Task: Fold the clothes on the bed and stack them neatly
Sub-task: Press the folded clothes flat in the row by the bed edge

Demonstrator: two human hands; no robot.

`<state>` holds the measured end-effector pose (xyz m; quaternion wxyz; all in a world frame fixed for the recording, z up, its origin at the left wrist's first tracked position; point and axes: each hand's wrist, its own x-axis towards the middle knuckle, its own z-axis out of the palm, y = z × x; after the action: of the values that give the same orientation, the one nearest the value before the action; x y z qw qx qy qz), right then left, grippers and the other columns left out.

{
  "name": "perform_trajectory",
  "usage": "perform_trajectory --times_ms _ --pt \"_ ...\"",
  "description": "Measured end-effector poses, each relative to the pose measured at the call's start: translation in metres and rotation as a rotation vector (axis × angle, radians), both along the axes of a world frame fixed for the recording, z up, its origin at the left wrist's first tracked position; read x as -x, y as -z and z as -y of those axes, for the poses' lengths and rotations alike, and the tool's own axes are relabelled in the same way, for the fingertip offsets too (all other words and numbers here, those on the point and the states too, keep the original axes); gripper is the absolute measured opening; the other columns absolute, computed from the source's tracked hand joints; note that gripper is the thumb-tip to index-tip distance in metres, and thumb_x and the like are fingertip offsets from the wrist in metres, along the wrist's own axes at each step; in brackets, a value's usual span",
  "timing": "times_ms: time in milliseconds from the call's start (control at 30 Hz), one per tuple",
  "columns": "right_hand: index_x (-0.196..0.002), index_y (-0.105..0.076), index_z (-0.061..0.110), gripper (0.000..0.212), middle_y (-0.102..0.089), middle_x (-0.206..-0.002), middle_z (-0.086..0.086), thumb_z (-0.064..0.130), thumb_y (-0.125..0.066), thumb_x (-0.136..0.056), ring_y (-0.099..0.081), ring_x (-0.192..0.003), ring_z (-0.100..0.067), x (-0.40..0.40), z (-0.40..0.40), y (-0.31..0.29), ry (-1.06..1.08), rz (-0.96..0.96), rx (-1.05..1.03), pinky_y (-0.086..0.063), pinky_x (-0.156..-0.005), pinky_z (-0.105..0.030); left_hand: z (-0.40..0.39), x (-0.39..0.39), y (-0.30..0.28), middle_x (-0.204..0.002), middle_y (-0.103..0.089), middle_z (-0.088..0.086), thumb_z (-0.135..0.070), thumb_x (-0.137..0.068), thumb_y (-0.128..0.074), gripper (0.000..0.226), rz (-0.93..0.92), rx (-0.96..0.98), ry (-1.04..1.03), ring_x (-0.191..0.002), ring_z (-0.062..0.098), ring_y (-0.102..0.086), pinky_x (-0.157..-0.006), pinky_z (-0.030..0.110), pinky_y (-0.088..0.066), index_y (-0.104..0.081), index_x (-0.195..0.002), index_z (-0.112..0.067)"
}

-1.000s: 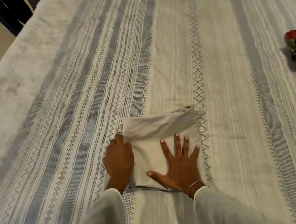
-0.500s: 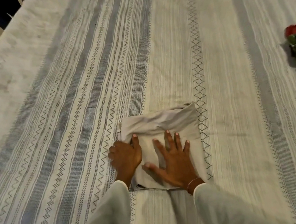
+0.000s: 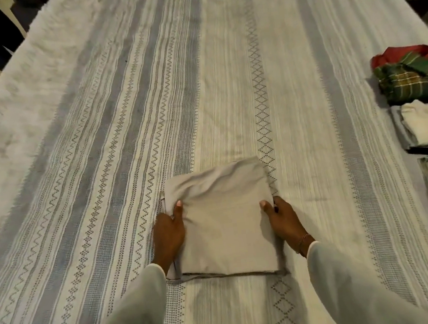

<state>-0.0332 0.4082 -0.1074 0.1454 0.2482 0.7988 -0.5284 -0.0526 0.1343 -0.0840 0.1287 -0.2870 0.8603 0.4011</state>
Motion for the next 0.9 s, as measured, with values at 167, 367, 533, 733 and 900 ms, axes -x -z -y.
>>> perform_trajectory --times_ms 167,367,533,733,900 --pt "-0.095 -0.057 0.013 0.026 -0.067 -0.09 -0.012 0.039 -0.058 -0.1 -0.062 -0.077 -0.02 -0.014 -0.038 -0.042 0.029 -0.125 -0.017 -0.051 -0.072 -0.035 -0.032 0.0 -0.042 -0.103 -0.063 0.012 -0.058 -0.098 -0.048 0.06 -0.079 -0.102 0.054 -0.094 0.029 -0.061 -0.075 0.034 -0.043 -0.057 -0.117 -0.002" --pt "-0.106 -0.066 0.03 0.008 -0.074 -0.096 0.013 0.03 -0.063 -0.099 -0.07 -0.087 -0.006 -0.029 -0.12 -0.105 0.155 -0.249 -0.011 -0.056 -0.076 -0.028 -0.113 0.008 -0.09 -0.098 -0.069 0.006 -0.059 -0.092 -0.058 0.051 -0.15 -0.333 0.006 -0.093 0.024 -0.064 -0.081 0.036 -0.049 -0.066 -0.099 -0.009" --pt "-0.116 -0.064 0.028 0.019 -0.071 -0.11 0.016 0.02 -0.064 -0.099 -0.065 -0.099 0.007 -0.05 -0.222 -0.147 0.254 -0.317 -0.078 -0.049 -0.084 -0.017 -0.217 0.013 -0.126 -0.072 -0.068 0.007 -0.065 -0.083 -0.067 0.061 -0.066 -0.513 -0.016 -0.068 0.024 -0.062 -0.066 0.035 -0.05 -0.062 -0.071 -0.005" --pt "-0.129 -0.064 0.025 0.028 -0.069 -0.121 0.013 0.027 -0.061 -0.1 -0.064 -0.112 -0.006 -0.073 -0.37 -0.177 0.298 -0.362 -0.207 -0.052 -0.096 -0.034 -0.374 0.002 -0.154 -0.093 -0.07 -0.006 -0.049 -0.093 -0.065 0.028 -0.086 -0.733 0.071 -0.088 0.013 -0.066 -0.074 0.03 -0.053 -0.068 -0.094 -0.022" --pt "-0.131 -0.062 0.025 0.03 -0.066 -0.125 0.012 0.023 -0.061 -0.101 -0.061 -0.116 -0.013 -0.088 -0.487 -0.191 0.354 -0.357 -0.301 -0.049 -0.099 -0.035 -0.499 -0.008 -0.154 -0.102 -0.073 -0.008 -0.05 -0.094 -0.062 0.023 -0.135 -0.771 0.15 -0.101 0.015 -0.068 -0.098 0.044 -0.054 -0.069 -0.101 -0.029"
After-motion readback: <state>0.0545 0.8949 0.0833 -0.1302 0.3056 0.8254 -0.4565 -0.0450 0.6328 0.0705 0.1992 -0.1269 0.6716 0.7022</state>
